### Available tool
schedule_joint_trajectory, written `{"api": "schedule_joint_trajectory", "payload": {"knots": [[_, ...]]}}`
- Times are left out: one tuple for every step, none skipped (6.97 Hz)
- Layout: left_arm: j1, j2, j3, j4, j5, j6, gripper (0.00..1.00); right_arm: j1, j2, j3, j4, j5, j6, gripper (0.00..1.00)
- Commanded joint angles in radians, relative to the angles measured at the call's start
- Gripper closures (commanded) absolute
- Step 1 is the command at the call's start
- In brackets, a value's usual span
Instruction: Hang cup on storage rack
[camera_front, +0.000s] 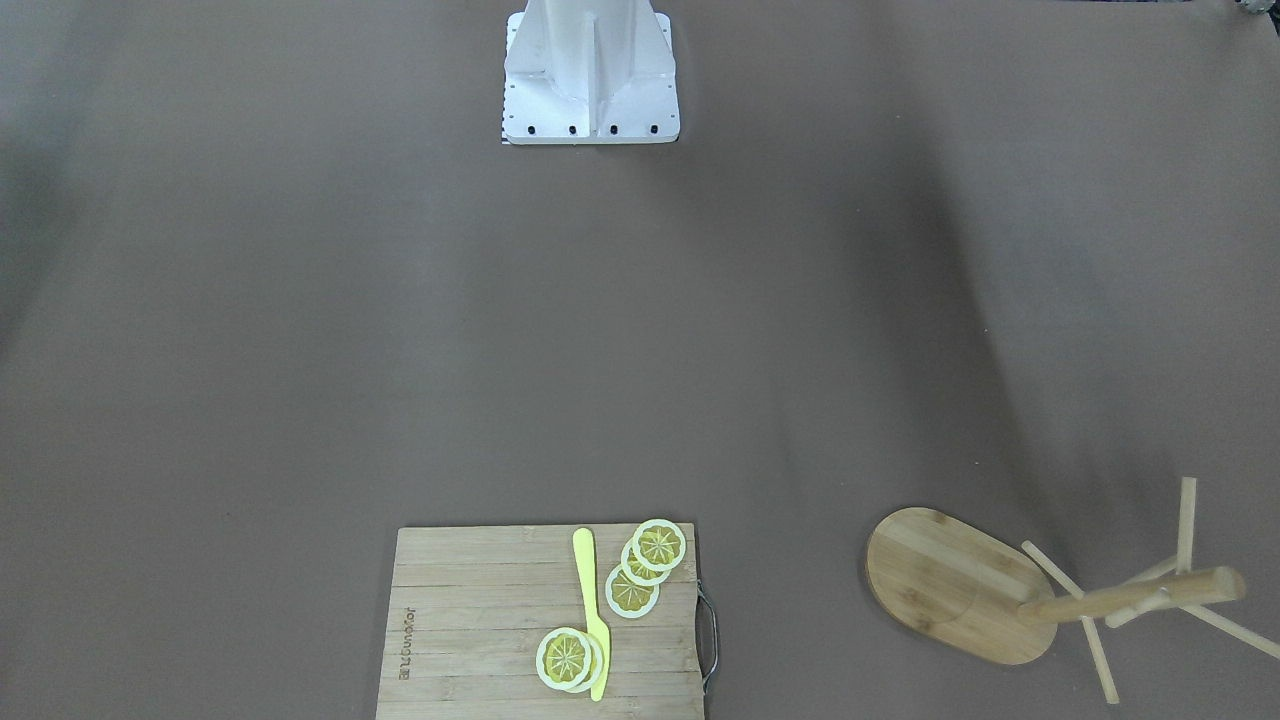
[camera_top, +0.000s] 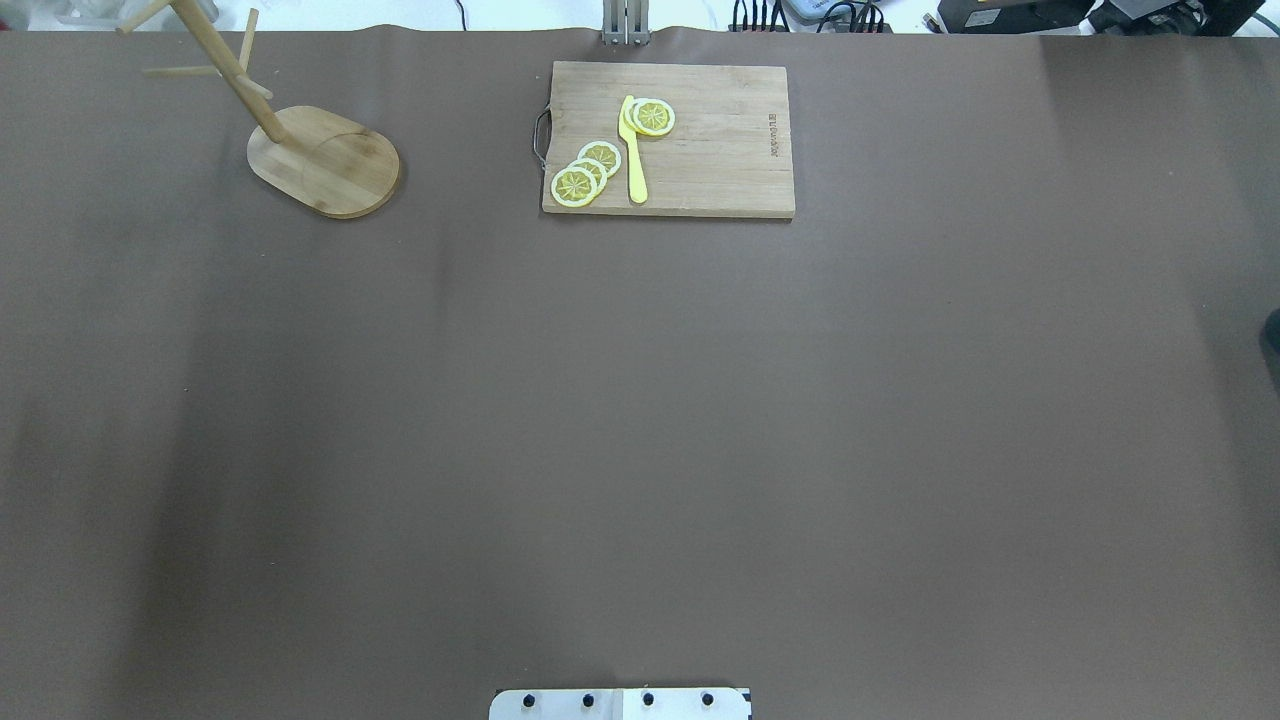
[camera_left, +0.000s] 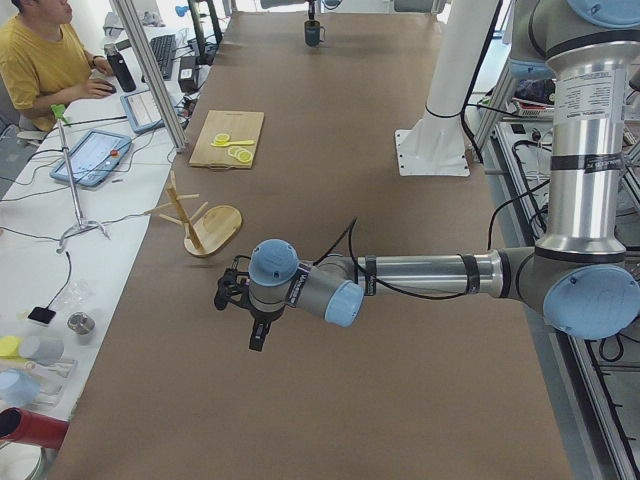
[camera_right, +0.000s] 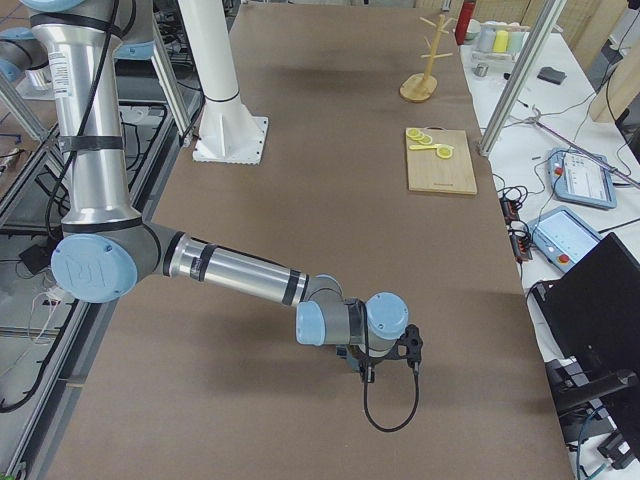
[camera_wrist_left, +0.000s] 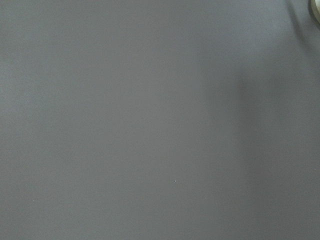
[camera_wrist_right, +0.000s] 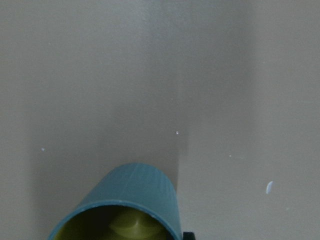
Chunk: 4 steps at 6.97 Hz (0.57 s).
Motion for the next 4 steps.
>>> {"api": "schedule_joint_trajectory", "payload": {"knots": [[0.0,0.0,0.0,0.0,-0.001,-0.001,0.02,-0.067,0.04,0.125,-0.014,0.049,0.24,1.0],[0.0,0.0,0.0,0.0,-0.001,-0.001,0.02,-0.145,0.063,0.217,-0.014,0.051,0.44,1.0],[0.0,0.0,-0.002,0.0,-0.003,-0.001,0.02,-0.227,0.071,0.308,-0.012,0.048,0.618,1.0],[0.0,-0.005,-0.002,-0.001,-0.003,-0.015,0.02,-0.285,0.087,0.391,-0.014,0.046,0.777,1.0]]}}
